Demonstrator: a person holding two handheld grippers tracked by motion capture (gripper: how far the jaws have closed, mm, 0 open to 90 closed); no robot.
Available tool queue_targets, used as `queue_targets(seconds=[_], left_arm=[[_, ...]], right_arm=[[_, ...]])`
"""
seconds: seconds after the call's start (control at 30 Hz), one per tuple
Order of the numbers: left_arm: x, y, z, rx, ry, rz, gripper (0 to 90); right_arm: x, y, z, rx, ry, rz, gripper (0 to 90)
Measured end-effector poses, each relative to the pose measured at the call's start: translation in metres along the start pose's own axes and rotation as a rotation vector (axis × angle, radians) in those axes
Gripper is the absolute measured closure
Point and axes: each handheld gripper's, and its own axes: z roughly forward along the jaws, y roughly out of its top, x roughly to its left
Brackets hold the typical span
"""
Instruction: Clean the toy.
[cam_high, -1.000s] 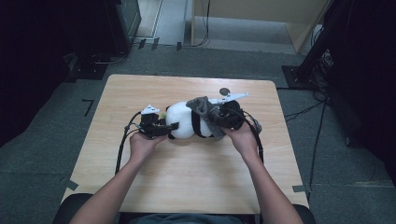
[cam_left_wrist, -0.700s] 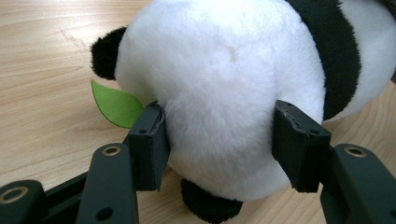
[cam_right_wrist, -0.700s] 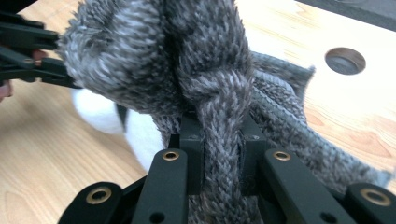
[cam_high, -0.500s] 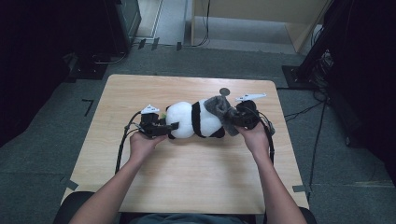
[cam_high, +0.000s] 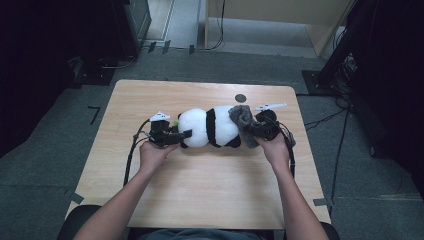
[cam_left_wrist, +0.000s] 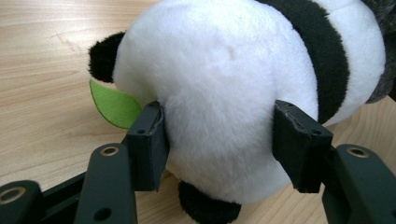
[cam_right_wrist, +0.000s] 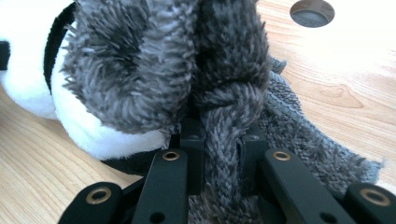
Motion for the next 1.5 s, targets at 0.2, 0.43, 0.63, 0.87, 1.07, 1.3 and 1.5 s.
queue_targets(seconds=[0.2,0.43,0.63,0.87,1.07,1.3,1.5], left_arm=[[-0.002,0.003,-0.001,0.022,0.01,0.002,48.4],[-0.005,0.006,-0.002,0.031,0.019,-0.011,51.9],[-0.006,0.005,-0.003,0.026,0.018,-0.023,54.5],[-0.012,0.002,-0.003,0.025,0.027,-0.012,55.1],[-0.009,0.0,-0.004,0.043,0.038,-0.021,56.4],[-0.01,-0.001,-0.003,0.058,0.055,0.001,57.2],[-0.009,-0.001,-0.002,0.059,0.051,0.009,57.2]], right_arm=[[0.009,0.01,-0.015,-0.048,0.009,-0.015,78.8],[0.059,0.028,-0.023,-0.103,0.074,-0.145,79.0],[0.1,0.03,0.005,-0.059,0.132,-0.253,79.0],[0.134,0.023,0.043,0.001,0.174,-0.341,78.9],[0.146,0.017,0.059,0.034,0.191,-0.367,78.9],[0.145,0.004,0.067,0.019,0.222,-0.375,79.0],[0.143,-0.003,0.069,0.04,0.234,-0.379,79.0]])
